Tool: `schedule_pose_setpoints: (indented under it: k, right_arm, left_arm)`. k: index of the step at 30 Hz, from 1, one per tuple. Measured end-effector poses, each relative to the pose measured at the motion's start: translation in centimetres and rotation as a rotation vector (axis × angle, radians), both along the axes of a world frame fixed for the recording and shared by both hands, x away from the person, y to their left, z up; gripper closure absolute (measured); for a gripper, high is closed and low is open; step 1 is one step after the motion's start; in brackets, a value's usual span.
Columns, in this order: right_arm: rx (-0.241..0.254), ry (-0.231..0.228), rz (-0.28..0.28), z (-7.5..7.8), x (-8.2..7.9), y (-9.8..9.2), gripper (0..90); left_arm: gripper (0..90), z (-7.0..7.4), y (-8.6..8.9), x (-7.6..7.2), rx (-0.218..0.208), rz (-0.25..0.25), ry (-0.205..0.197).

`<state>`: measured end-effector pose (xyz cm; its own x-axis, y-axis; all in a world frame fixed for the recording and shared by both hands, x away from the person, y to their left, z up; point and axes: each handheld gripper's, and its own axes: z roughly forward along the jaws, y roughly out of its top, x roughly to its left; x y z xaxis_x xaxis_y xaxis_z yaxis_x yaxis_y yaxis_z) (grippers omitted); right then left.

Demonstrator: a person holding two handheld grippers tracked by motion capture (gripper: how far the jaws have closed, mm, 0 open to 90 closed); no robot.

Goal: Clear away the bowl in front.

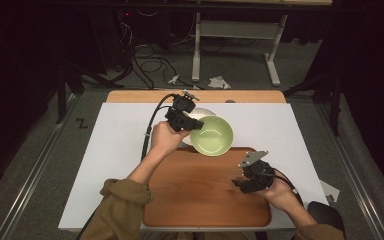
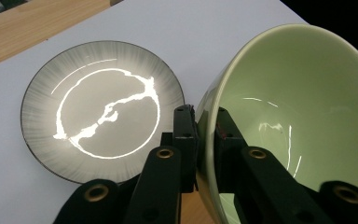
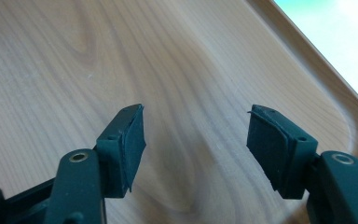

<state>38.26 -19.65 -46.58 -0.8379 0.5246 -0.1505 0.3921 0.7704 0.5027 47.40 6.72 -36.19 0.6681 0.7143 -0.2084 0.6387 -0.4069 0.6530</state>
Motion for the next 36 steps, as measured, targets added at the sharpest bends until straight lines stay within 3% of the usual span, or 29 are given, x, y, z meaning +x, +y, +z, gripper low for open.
schedule_pose_setpoints:
  k: [23,36]
  right_arm:
    - [0.001,0.001,0.001,0.0,0.0,0.0,37.0]
    - [-0.001,-0.002,0.005,0.0,0.0,0.0,37.0]
  left_arm:
    - [82.6,0.3,0.4,-2.6,-0.047,-0.049,0.012]
    - [82.6,-0.1,0.8,-3.7,-0.054,-0.069,0.020]
